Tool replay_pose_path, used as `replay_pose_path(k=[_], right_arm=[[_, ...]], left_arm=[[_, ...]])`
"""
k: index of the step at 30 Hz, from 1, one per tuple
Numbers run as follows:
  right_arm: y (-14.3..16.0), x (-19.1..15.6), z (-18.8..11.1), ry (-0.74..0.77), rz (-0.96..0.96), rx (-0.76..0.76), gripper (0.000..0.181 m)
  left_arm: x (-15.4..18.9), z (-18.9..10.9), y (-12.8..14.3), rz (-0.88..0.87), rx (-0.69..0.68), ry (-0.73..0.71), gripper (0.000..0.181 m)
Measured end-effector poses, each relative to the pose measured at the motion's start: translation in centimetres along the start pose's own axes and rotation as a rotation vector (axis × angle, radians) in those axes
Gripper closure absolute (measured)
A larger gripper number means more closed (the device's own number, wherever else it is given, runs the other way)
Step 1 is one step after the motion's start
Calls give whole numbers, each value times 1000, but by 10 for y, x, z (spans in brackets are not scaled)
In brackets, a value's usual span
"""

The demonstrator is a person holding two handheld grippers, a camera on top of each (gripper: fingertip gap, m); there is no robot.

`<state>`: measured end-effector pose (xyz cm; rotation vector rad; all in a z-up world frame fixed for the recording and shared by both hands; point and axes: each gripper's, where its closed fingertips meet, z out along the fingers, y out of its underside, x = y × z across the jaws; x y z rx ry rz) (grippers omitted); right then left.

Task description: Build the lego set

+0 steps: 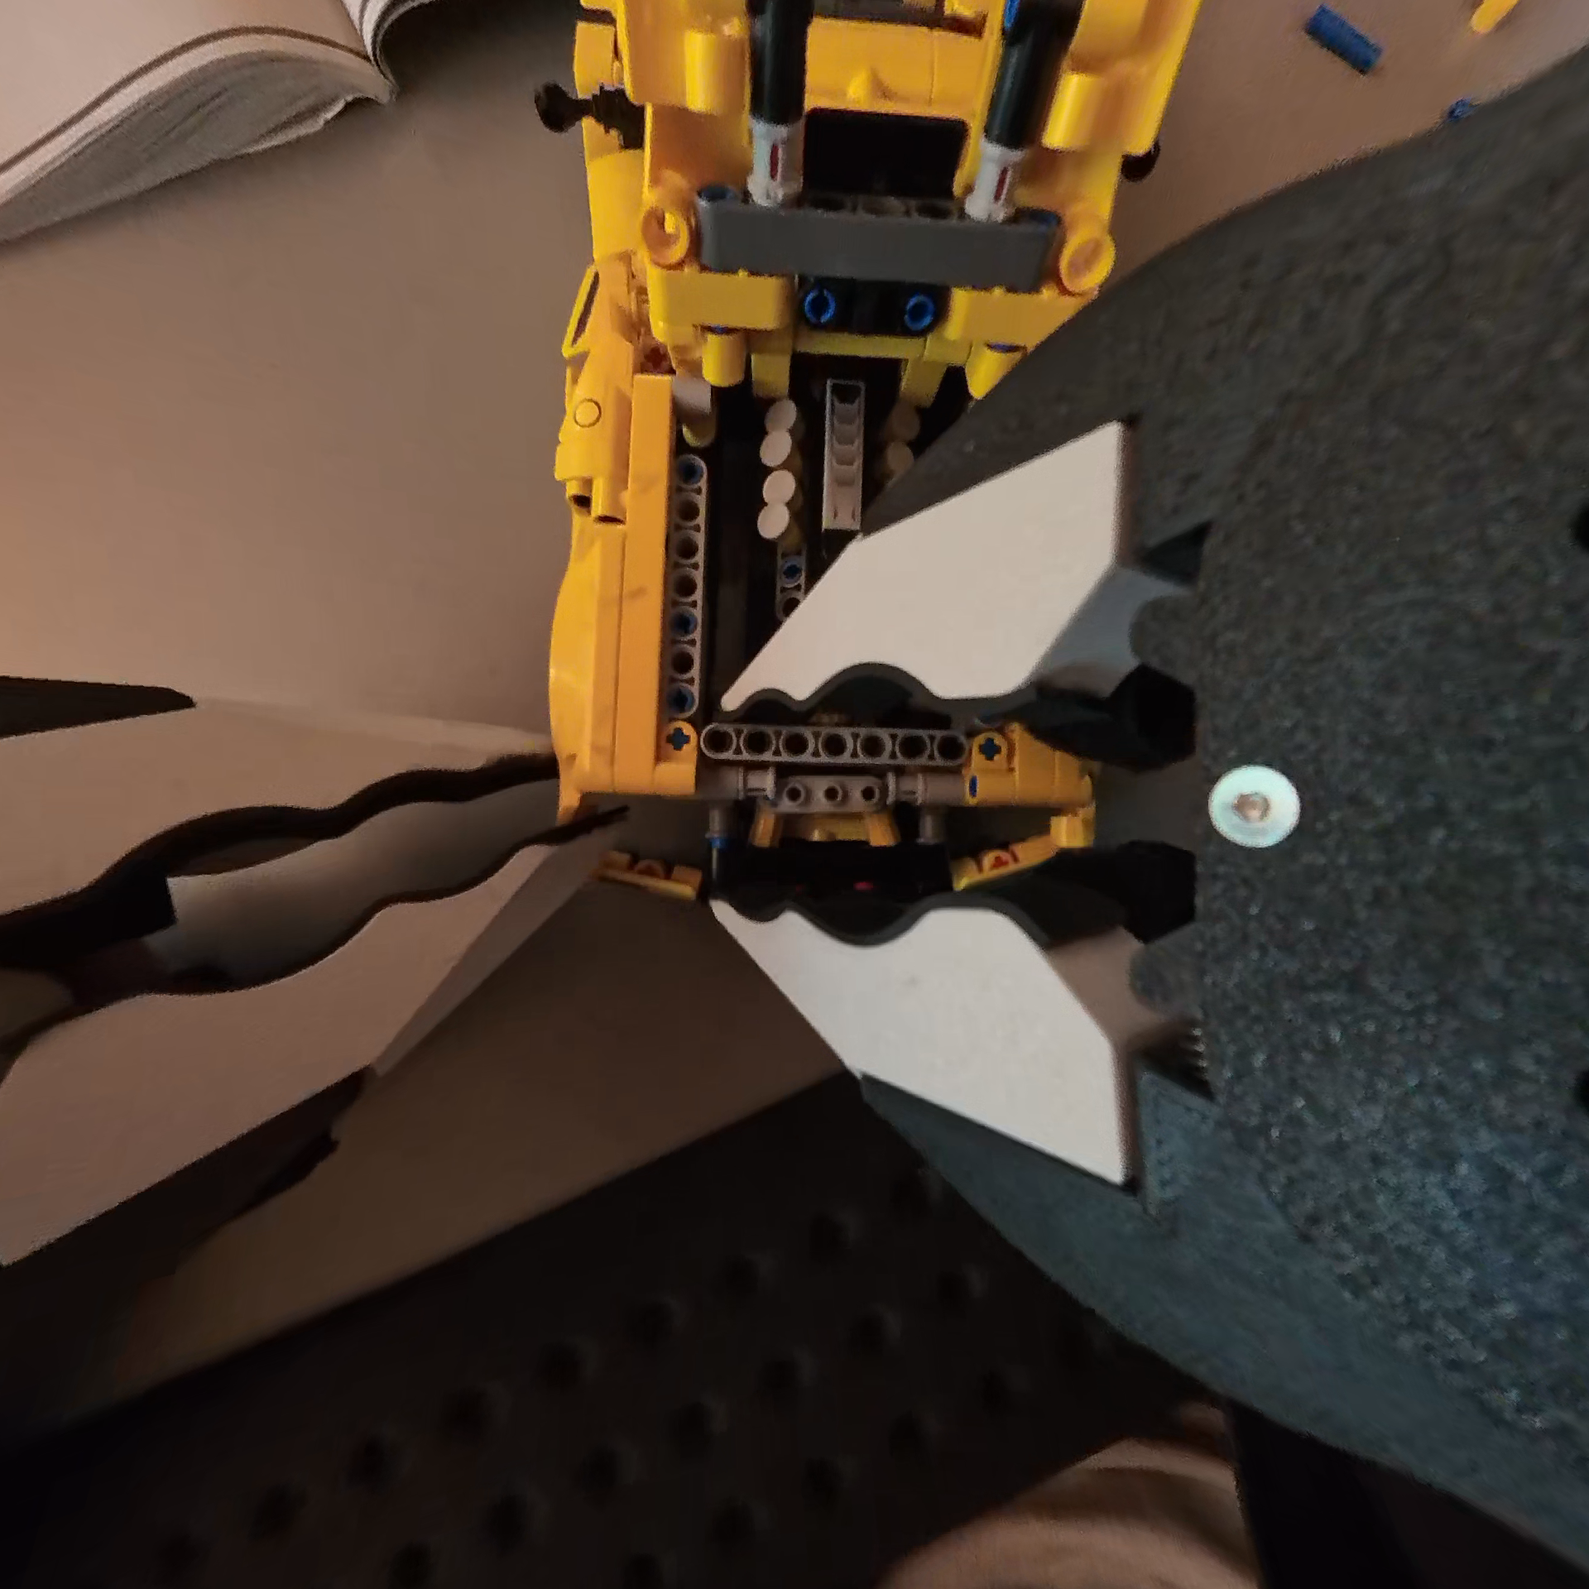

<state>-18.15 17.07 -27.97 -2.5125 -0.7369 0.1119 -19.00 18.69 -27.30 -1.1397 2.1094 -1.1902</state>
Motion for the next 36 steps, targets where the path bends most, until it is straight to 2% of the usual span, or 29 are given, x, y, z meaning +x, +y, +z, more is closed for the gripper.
replay_pose_path(k=[11,15,17,18,21,26,31,34,36], right_arm=[[-1,1,1,-5,20,3,148],[13,-8,-6,-16,-42,-49,130],[22,-8,-13,-6,-27,-76,128],[22,-8,-18,-3,-14,-57,128],[20,-5,-40,-11,60,56,130],[50,4,-64,26,168,178,138],[73,-6,-64,-53,317,272,141],[79,-22,-51,-149,366,267,143],[82,-28,-43,-161,359,250,142]], left_arm=[[-2,-1,-1,-7,5,-2,167],[-2,-1,-1,-17,10,7,166],[-6,-3,-2,-45,21,8,163],[-8,-5,-3,-61,35,10,156],[-11,-11,-7,-104,73,35,155],[-17,-20,-10,-123,91,30,155],[-30,-34,-17,-173,145,31,155],[-25,-35,-11,-180,53,51,155],[-19,-37,-10,-136,2,23,155]])
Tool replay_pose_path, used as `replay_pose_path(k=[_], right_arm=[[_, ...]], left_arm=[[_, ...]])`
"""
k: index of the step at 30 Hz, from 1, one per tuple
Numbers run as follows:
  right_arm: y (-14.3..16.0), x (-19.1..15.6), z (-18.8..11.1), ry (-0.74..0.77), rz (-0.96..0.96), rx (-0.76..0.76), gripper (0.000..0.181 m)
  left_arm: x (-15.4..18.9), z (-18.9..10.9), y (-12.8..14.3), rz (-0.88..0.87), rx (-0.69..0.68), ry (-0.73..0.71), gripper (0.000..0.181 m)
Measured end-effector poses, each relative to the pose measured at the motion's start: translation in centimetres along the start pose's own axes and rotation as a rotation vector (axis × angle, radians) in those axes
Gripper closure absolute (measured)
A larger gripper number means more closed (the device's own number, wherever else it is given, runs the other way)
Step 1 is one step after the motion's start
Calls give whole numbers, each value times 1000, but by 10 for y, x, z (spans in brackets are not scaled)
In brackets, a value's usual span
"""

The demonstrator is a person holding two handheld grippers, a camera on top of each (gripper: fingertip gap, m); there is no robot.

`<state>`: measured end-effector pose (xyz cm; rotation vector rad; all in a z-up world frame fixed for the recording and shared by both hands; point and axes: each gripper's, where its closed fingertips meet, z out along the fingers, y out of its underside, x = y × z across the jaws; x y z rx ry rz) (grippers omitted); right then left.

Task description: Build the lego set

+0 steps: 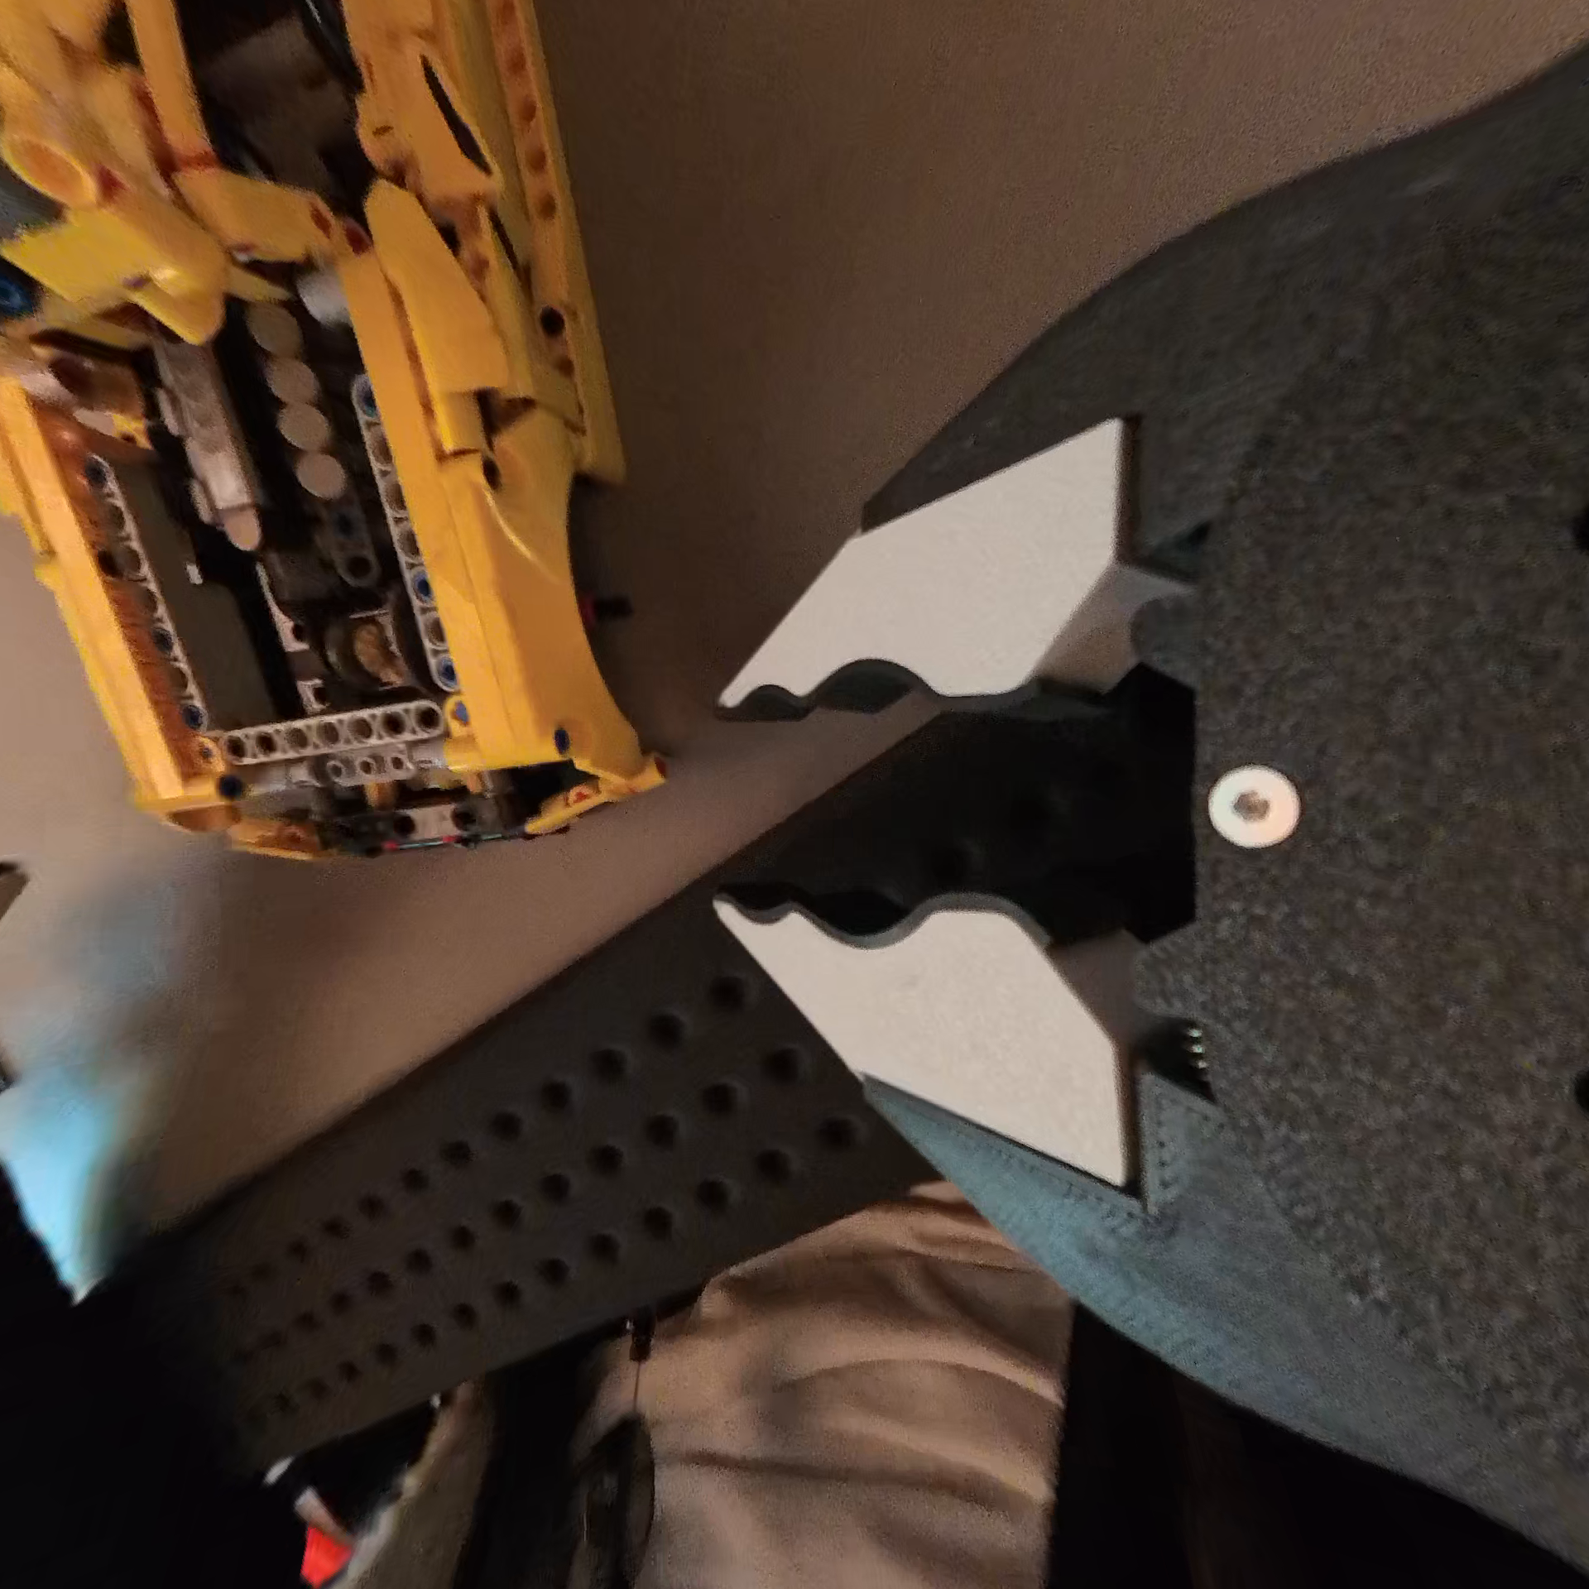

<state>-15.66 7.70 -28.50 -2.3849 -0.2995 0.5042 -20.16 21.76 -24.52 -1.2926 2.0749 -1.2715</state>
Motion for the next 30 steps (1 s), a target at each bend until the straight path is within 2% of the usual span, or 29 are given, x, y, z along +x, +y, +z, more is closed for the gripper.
replay_pose_path(k=[4,9,18,22,24,26,30], right_arm=[[-9,-5,1,12,-20,48,145],[-7,-11,10,8,-27,13,142],[-25,-28,31,-70,-55,-3,135],[-28,-28,21,-85,-65,-1,137],[-38,-18,4,-56,-78,60,140],[-61,1,-20,22,-106,204,143],[-107,43,-58,160,-149,525,132]], left_arm=[[6,-9,-3,36,-68,-112,157],[20,-2,16,-73,-178,-184,156],[1,11,21,-164,-135,-315,161],[-13,8,22,-200,-126,-365,158],[-13,6,21,-220,-136,-357,158],[-11,3,17,-214,-128,-367,158],[-5,6,0,-216,26,-321,158]])
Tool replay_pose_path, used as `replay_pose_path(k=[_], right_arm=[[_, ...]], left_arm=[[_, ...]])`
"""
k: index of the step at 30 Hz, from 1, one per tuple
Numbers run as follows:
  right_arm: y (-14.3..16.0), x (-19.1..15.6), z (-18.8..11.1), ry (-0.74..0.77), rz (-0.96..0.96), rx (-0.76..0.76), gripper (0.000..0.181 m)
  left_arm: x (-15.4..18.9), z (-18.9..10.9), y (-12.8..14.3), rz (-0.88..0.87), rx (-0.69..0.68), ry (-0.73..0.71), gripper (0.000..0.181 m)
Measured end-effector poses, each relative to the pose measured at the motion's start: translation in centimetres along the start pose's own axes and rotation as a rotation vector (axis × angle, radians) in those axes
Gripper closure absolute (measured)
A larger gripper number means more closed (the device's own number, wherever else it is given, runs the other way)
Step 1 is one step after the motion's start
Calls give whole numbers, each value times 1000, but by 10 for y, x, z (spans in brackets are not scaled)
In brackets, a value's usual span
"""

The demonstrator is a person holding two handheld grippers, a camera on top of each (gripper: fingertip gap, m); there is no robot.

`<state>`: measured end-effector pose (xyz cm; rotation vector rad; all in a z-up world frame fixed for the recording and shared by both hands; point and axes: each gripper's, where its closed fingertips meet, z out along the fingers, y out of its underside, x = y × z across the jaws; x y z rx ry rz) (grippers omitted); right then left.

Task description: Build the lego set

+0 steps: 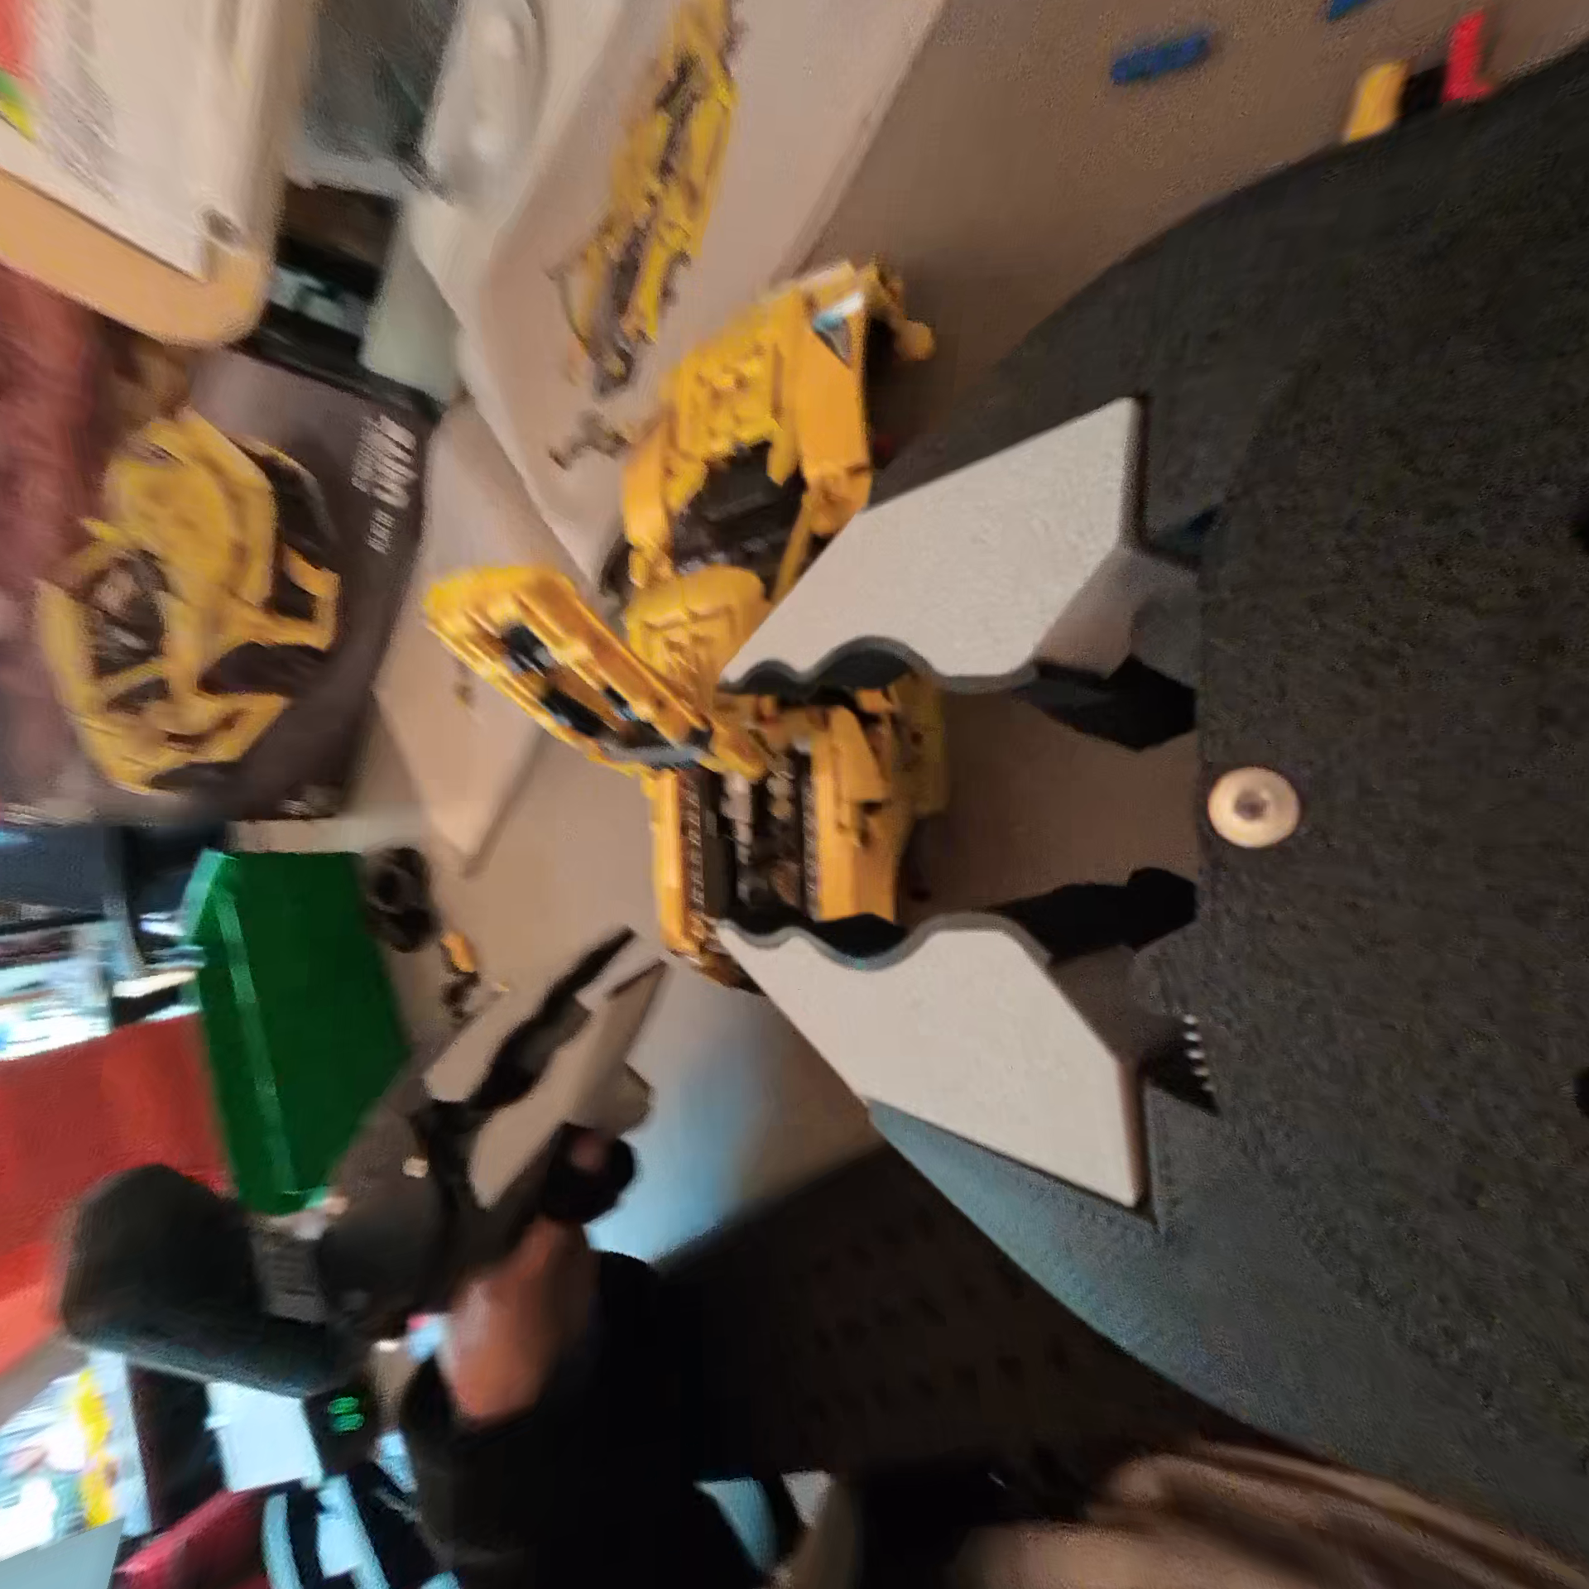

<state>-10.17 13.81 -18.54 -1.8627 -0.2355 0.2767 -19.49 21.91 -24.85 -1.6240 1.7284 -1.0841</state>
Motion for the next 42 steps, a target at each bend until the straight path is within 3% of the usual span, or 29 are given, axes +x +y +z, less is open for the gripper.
replay_pose_path(k=[4,10,12,15,18,23,27,30,32,34,42], right_arm=[[-20,21,18,16,9,98,102],[-28,14,49,-73,3,57,98],[-29,12,49,-80,-5,57,106],[-30,7,47,-74,-27,48,135],[-28,1,48,-33,-93,6,153],[-17,-25,52,-2,-243,-92,170],[7,-43,57,62,-395,-210,165],[12,-44,57,191,-519,-246,166],[25,-50,61,180,-581,-317,162],[41,-58,66,146,-599,-390,143],[63,-62,71,125,-624,-469,134]], left_arm=[[-4,6,0,-3,52,1,155],[-5,6,-1,8,73,21,162],[-5,6,-1,6,76,19,163],[-4,7,-2,12,81,8,166],[-5,7,-2,15,75,-5,167],[-3,6,-1,7,81,-2,167],[-6,6,-2,2,84,-10,166],[-7,7,-2,-9,85,-7,166],[-7,7,-2,-15,87,-4,166],[-8,6,-1,-19,88,-4,166],[-8,6,-1,-16,90,-8,166]])
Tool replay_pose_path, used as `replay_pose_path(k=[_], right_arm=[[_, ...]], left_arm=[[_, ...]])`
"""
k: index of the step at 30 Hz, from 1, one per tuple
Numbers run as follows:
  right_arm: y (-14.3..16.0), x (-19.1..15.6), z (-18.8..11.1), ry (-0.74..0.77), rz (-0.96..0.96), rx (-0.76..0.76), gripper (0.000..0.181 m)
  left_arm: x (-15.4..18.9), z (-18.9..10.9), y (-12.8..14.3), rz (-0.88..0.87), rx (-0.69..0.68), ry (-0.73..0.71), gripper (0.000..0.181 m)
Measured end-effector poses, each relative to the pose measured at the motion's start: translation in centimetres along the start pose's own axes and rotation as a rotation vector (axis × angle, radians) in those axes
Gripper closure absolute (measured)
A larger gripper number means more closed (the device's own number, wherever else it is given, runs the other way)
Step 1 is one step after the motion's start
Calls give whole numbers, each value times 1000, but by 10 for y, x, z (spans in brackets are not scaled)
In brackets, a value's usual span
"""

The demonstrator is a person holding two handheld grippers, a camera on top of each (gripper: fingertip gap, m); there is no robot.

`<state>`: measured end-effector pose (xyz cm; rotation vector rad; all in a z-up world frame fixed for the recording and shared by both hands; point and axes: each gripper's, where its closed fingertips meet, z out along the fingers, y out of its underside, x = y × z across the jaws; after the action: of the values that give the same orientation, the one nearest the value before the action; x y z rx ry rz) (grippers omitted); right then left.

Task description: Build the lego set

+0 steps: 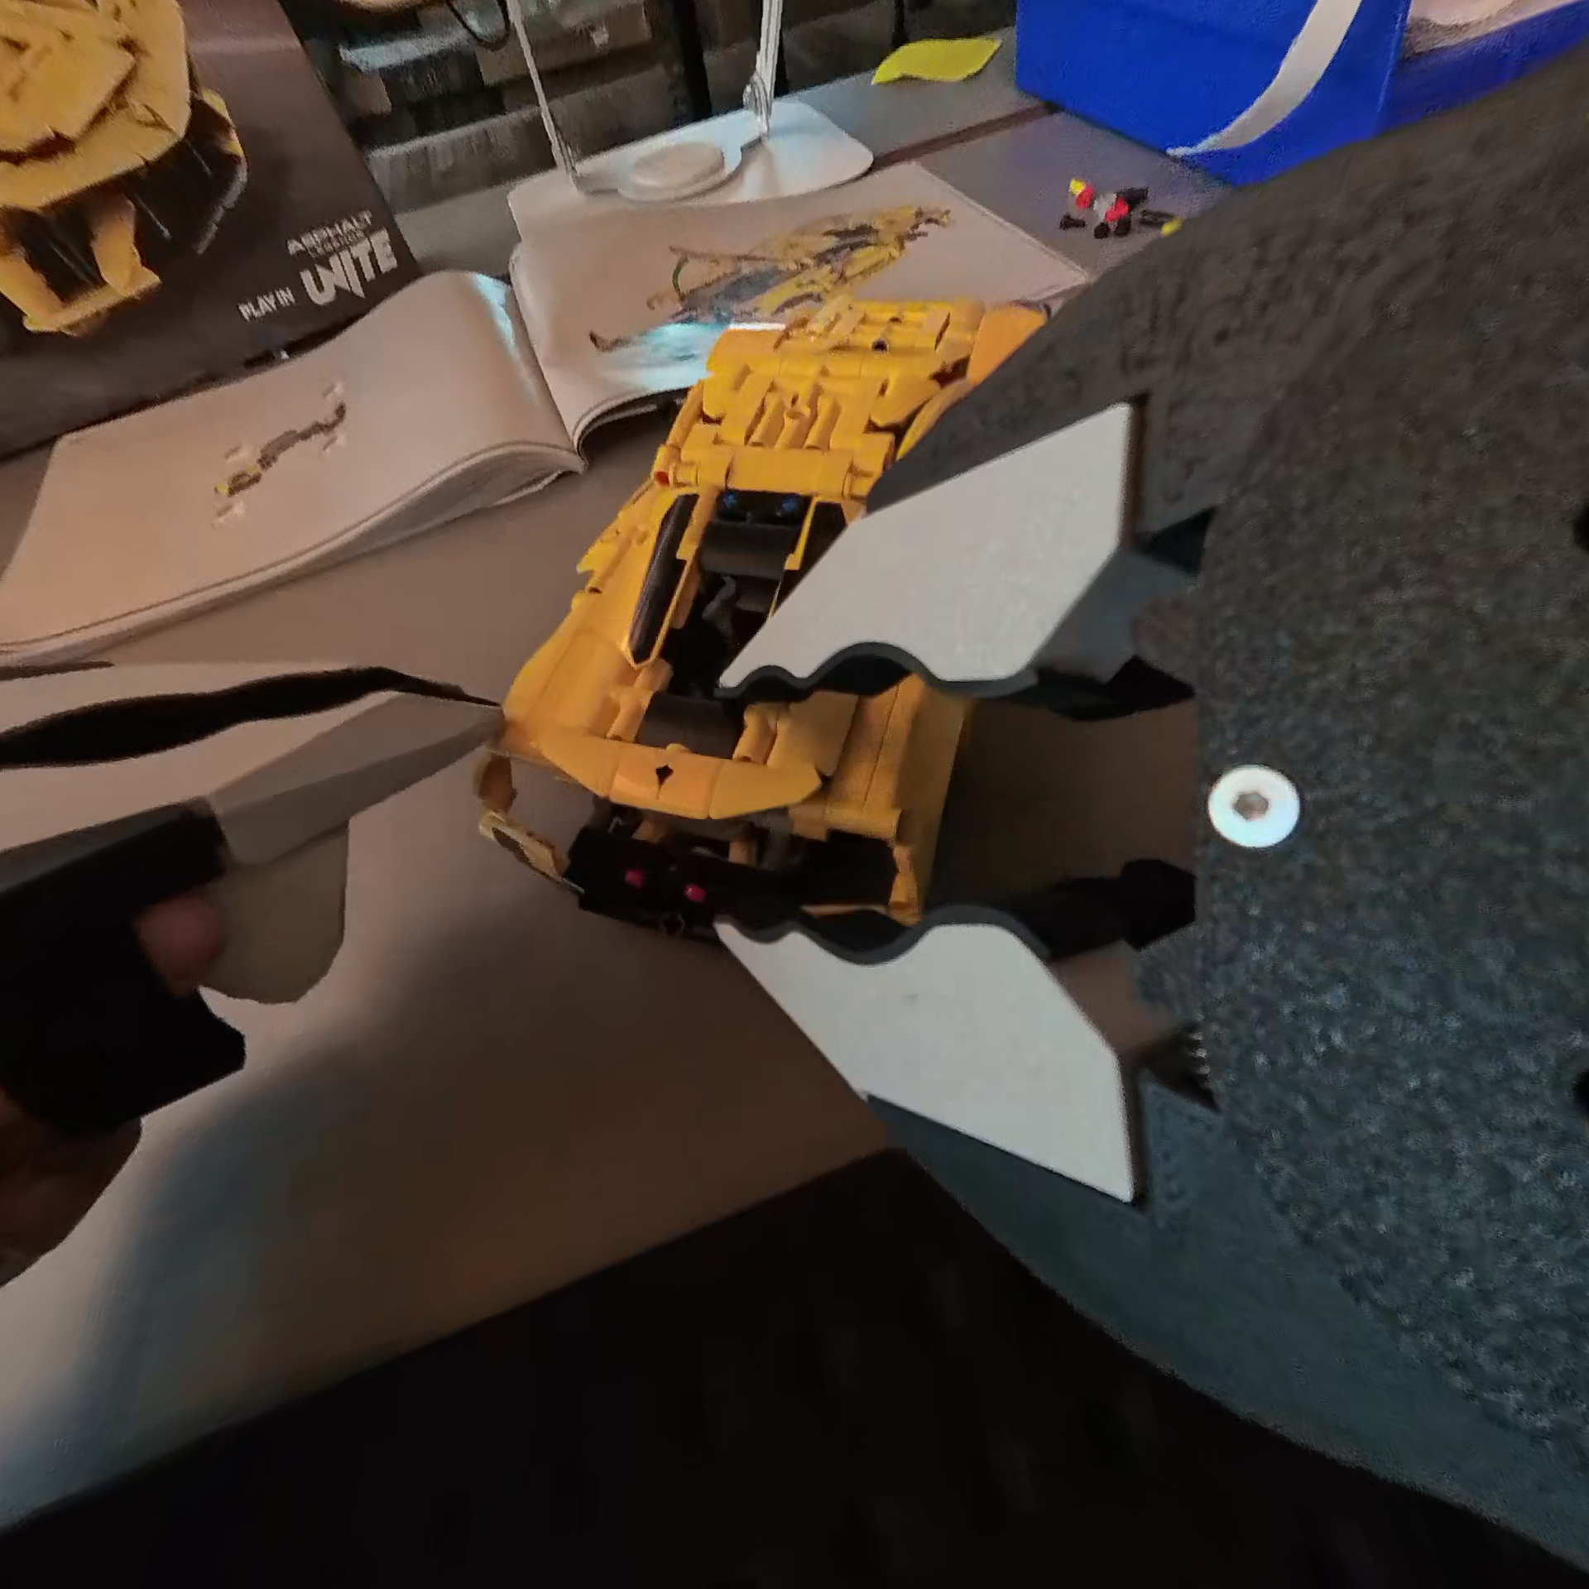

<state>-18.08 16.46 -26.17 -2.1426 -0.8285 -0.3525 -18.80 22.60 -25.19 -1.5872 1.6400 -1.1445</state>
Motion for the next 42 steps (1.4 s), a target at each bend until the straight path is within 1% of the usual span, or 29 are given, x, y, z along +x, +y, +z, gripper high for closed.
replay_pose_path(k=[5,7,9,10,12,13,14,16,17,19,21,23,24,25,27,28,31,35,39,42], right_arm=[[-1,-2,1,-35,61,29,131],[-6,2,-6,-50,117,83,128],[-13,22,-24,-49,195,181,126],[-9,40,-34,-26,237,215,126],[14,86,-47,23,310,230,124],[30,108,-49,17,362,225,119],[48,129,-46,-11,439,211,116],[84,157,-28,-131,611,153,107],[100,168,-16,-189,686,122,102],[119,181,9,-285,841,111,96],[122,180,25,-388,943,125,97],[127,170,35,-430,952,83,96],[126,167,36,-434,937,84,97],[121,164,36,-451,934,103,102],[117,162,32,-464,954,116,101],[116,161,30,-471,954,122,104],[114,154,20,-501,987,123,105],[111,140,11,-535,1027,124,109],[101,117,1,-575,1027,108,107],[91,100,-5,-595,1022,96,103]], left_arm=[[-3,0,1,1,-3,-17,167],[-4,-3,2,0,-8,-22,166],[-2,-11,-3,-32,21,-16,160],[-1,-17,-9,-53,49,-19,157],[7,-27,-15,-54,60,-42,147],[15,-28,-15,-37,47,-56,138],[25,-24,-13,-28,22,-59,124],[45,-7,-4,-46,-60,-78,78],[52,3,-2,-53,-80,-105,70],[56,20,1,-64,-97,-173,67],[50,32,4,-63,-123,-258,58],[43,39,9,-80,-162,-297,57],[42,41,11,-90,-172,-298,54],[42,43,12,-100,-180,-284,54],[42,44,14,-113,-194,-249,54],[40,43,15,-104,-203,-229,54],[29,34,19,-53,-245,-147,54],[3,19,24,50,-333,0,54],[-33,4,28,192,-466,168,54],[-58,-2,30,293,-620,267,54]])
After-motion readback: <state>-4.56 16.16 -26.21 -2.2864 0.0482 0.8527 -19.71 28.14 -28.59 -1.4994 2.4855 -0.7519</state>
